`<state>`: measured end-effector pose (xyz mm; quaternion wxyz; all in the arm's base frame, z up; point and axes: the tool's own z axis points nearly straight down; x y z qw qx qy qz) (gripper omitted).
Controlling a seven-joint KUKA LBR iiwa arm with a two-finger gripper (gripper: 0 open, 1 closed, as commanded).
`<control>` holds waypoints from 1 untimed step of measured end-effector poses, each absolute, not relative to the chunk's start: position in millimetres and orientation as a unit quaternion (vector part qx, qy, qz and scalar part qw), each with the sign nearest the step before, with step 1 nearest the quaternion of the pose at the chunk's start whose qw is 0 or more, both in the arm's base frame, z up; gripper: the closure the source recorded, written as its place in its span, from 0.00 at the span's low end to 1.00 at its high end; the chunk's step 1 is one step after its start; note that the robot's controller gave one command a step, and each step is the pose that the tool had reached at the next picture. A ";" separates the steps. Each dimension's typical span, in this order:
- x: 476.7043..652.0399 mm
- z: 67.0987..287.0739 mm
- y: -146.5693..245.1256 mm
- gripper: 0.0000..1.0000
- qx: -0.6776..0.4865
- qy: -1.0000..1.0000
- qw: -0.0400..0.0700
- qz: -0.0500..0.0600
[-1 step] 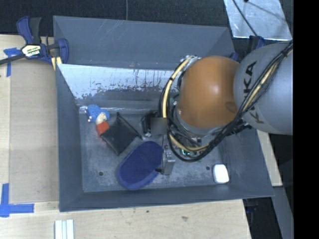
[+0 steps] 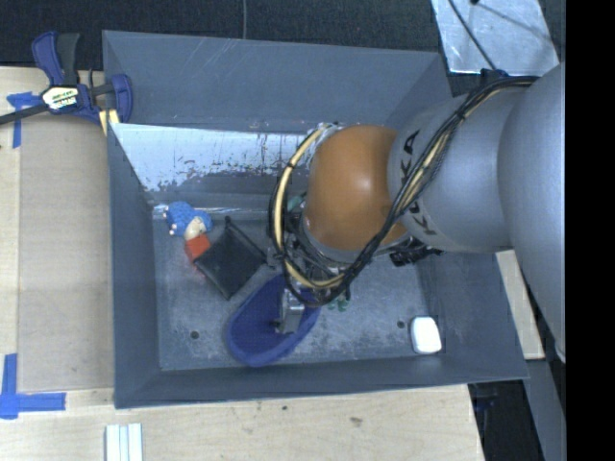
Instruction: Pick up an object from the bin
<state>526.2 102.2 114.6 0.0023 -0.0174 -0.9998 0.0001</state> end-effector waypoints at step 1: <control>527.6 118.5 101.5 1.00 -0.019 -1.000 -0.001 0.000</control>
Offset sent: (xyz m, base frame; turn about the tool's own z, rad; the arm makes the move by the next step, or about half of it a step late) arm 0.0000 0.0000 0.0000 0.0000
